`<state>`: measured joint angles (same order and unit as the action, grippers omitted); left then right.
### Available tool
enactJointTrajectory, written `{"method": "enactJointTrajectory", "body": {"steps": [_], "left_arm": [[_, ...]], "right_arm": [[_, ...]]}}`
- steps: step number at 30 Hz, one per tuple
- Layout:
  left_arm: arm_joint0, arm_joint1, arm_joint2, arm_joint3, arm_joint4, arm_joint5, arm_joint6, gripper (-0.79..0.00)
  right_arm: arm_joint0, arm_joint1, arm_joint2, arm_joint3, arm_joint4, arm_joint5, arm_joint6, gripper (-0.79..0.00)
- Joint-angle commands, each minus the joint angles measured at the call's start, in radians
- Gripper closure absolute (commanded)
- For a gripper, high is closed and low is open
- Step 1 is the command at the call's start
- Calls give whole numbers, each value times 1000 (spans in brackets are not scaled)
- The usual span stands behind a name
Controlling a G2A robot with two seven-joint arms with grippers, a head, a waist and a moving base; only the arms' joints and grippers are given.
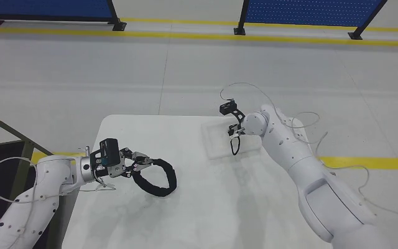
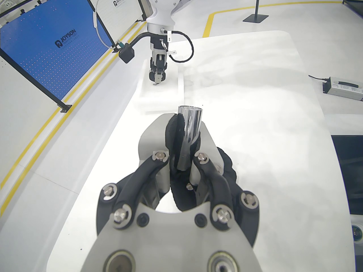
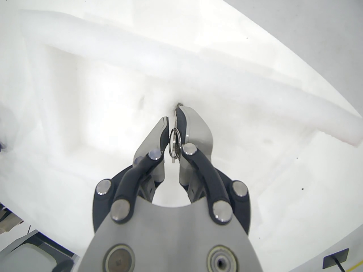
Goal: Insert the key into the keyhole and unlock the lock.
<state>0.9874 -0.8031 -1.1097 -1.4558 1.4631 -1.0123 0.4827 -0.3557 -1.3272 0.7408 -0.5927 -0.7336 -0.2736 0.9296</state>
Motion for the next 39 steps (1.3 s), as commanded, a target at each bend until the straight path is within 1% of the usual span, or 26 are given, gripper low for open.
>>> {"method": "enactJointTrajectory", "body": {"steps": [1,11,16,19,24,27,29,33,36,39], "left_arm": [[0,0,0,0,0,0,0,0],[0,0,0,0,0,0,0,0],[0,0,0,0,0,0,0,0],[0,0,0,0,0,0,0,0],[0,0,0,0,0,0,0,0],[0,0,0,0,0,0,0,0],[0,0,0,0,0,0,0,0],[0,0,0,0,0,0,0,0],[0,0,0,0,0,0,0,0],[0,0,0,0,0,0,0,0]], "right_arm": [[-4,5,3,-22,-16,11,17,0],[-41,34,7,-174,-144,100,137,0],[-61,44,-7,-241,-239,148,209,0],[-73,47,-1,-271,-250,148,225,0],[-83,59,36,-321,-228,122,251,0],[-93,70,79,-346,-187,118,269,0],[-107,79,120,-362,-133,120,273,0],[-142,96,186,-386,-84,160,270,0],[-178,106,224,-396,-58,205,236,0],[-211,111,232,-415,-75,236,218,0]]}}
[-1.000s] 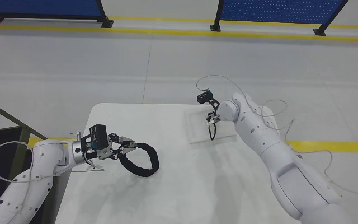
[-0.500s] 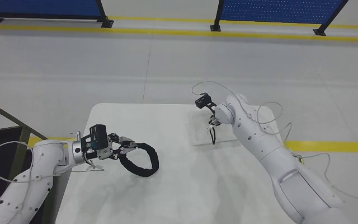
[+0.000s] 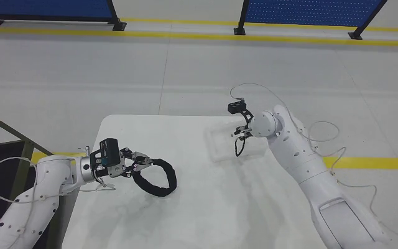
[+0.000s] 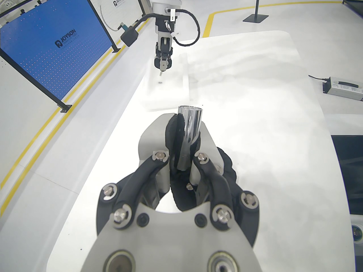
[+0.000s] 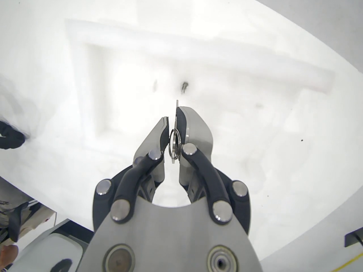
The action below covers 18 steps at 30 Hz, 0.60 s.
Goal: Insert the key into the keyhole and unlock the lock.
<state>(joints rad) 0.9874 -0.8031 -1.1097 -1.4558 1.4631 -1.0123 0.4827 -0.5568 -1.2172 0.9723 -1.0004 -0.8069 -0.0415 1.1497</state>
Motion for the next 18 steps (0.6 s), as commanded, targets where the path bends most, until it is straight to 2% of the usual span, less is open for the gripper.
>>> {"method": "enactJointTrajectory", "body": {"steps": [1,5,10,18], "left_arm": [[0,0,0,0,0,0,0,0],[0,0,0,0,0,0,0,0],[0,0,0,0,0,0,0,0],[0,0,0,0,0,0,0,0]], "right_arm": [[-21,2,2,-15,6,0,0,0],[-47,11,22,-76,8,-20,0,0],[-102,29,87,-207,84,-90,-2,0],[-239,61,149,-493,127,-144,80,0]]}}
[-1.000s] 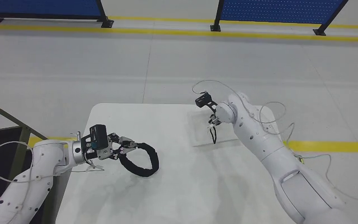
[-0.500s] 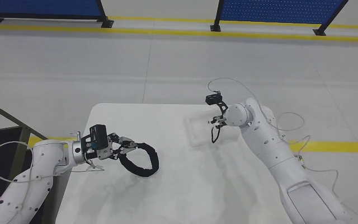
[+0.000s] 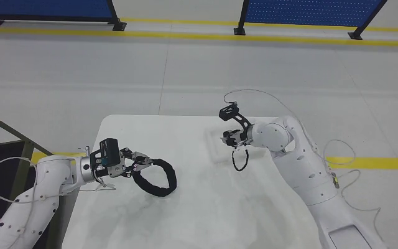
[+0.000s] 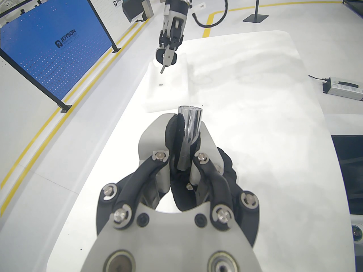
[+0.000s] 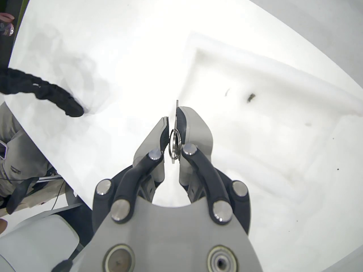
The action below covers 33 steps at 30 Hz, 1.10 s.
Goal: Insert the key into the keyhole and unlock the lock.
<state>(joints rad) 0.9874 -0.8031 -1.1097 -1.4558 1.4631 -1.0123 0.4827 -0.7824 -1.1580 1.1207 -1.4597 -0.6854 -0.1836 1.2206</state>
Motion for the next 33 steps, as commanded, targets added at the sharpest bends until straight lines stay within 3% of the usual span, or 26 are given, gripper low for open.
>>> {"method": "enactJointTrajectory", "body": {"steps": [1,8,14,29,33], "left_arm": [[0,0,0,0,0,0,0,0],[0,0,0,0,0,0,0,0],[0,0,0,0,0,0,0,0],[0,0,0,0,0,0,0,0],[9,-2,5,-24,2,27,-24,0]], "right_arm": [[-28,3,0,-64,21,-11,15,0],[-100,11,18,-179,186,-74,12,0],[-135,15,49,-201,278,-45,-33,0],[-135,15,49,-201,278,-45,-33,0],[-131,19,46,-228,297,38,33,0]]}}
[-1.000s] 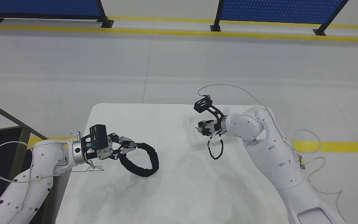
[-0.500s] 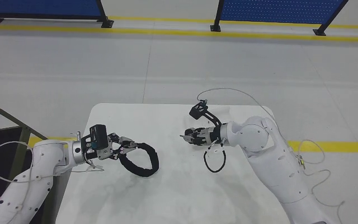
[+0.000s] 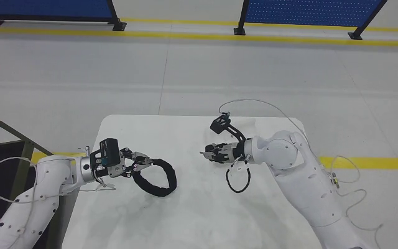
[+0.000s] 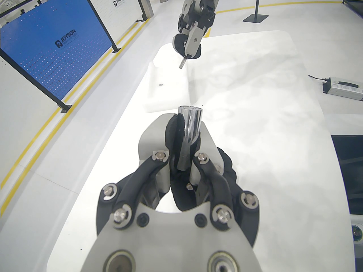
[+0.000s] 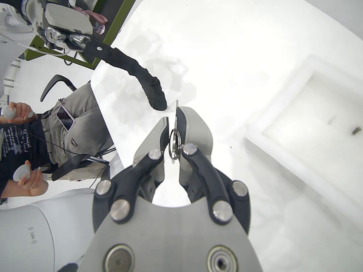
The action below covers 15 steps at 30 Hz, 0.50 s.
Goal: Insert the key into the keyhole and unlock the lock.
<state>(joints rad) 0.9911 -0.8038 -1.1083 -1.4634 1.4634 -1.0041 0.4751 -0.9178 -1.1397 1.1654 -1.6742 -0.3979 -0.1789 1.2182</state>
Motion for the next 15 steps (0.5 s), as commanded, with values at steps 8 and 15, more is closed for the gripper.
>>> {"method": "enactJointTrajectory", "body": {"steps": [8,15], "left_arm": [[-8,-15,43,-152,83,93,-38,0],[-70,-45,145,-197,200,156,-9,0]], "right_arm": [[33,14,7,-172,28,292,233,0],[37,30,-20,-312,27,450,318,0]]}}
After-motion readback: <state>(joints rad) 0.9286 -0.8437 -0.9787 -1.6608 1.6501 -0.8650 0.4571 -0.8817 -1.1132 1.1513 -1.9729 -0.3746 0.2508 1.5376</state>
